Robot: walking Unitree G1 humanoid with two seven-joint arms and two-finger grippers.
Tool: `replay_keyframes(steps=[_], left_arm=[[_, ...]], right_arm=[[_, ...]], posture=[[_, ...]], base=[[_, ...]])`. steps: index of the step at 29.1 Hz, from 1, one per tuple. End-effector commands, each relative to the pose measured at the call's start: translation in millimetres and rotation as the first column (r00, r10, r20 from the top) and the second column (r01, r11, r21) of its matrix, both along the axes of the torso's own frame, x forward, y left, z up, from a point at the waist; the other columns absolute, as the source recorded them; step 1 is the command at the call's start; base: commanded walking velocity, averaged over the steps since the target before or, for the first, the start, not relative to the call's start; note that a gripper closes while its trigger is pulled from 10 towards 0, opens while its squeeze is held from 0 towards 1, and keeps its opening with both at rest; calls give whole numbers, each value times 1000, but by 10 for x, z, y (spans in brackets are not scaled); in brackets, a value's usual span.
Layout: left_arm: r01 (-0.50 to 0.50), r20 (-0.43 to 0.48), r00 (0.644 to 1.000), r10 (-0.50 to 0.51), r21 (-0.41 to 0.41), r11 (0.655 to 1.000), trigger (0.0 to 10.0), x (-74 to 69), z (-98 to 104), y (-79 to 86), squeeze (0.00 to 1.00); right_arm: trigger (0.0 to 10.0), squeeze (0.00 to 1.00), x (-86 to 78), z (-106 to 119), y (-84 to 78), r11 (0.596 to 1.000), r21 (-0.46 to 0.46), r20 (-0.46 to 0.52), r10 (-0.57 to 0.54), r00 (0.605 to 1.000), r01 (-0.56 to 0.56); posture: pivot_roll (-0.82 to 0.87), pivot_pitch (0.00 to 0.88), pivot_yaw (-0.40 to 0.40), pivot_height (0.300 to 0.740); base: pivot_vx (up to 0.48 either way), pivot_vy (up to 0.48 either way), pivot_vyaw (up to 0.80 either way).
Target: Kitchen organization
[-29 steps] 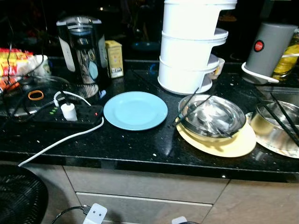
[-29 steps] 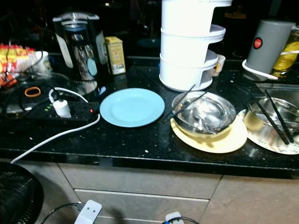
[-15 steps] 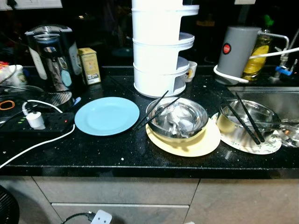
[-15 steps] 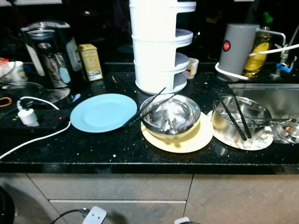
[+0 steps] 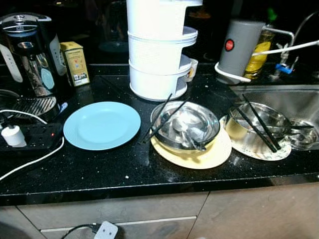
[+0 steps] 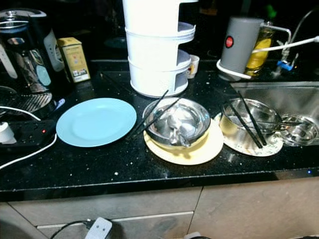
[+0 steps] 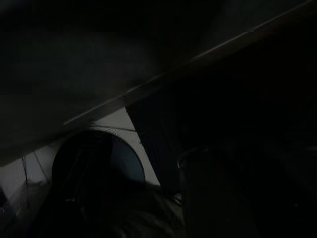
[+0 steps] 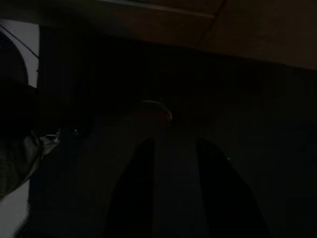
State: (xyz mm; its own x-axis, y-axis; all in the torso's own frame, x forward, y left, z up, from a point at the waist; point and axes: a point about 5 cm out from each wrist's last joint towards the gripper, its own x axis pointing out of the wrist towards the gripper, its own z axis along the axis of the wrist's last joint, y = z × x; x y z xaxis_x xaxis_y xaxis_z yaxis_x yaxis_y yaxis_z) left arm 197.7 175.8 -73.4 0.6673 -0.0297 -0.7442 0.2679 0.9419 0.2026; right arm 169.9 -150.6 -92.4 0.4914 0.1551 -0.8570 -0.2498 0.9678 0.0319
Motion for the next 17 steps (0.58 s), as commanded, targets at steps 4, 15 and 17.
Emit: replay_keyframes(steps=[4, 15, 17], left_arm=[[-42, 57, 998, 41, 23, 999, 10000, -55, 18, 129, 0], [-117, 300, 945, 131, -62, 991, 10000, -169, 260, 288, 0], [-108, 320, 939, 126, -74, 991, 10000, -183, 289, 295, 0]], right_arm=[[10000, 0, -97, -43, 13, 1000, 12, -37, 0, 999, 0], [10000, 0, -135, -55, 7, 1000, 24, -44, 12, 999, -11], [10000, 0, -138, -56, 9, 1000, 24, -45, 21, 999, -20]], posture=[[-19, 84, -25, 740], [-5, 86, -37, 740], [-5, 85, -38, 740]], base=[[0, 0, 0], [0, 0, 0], [0, 0, 0]])
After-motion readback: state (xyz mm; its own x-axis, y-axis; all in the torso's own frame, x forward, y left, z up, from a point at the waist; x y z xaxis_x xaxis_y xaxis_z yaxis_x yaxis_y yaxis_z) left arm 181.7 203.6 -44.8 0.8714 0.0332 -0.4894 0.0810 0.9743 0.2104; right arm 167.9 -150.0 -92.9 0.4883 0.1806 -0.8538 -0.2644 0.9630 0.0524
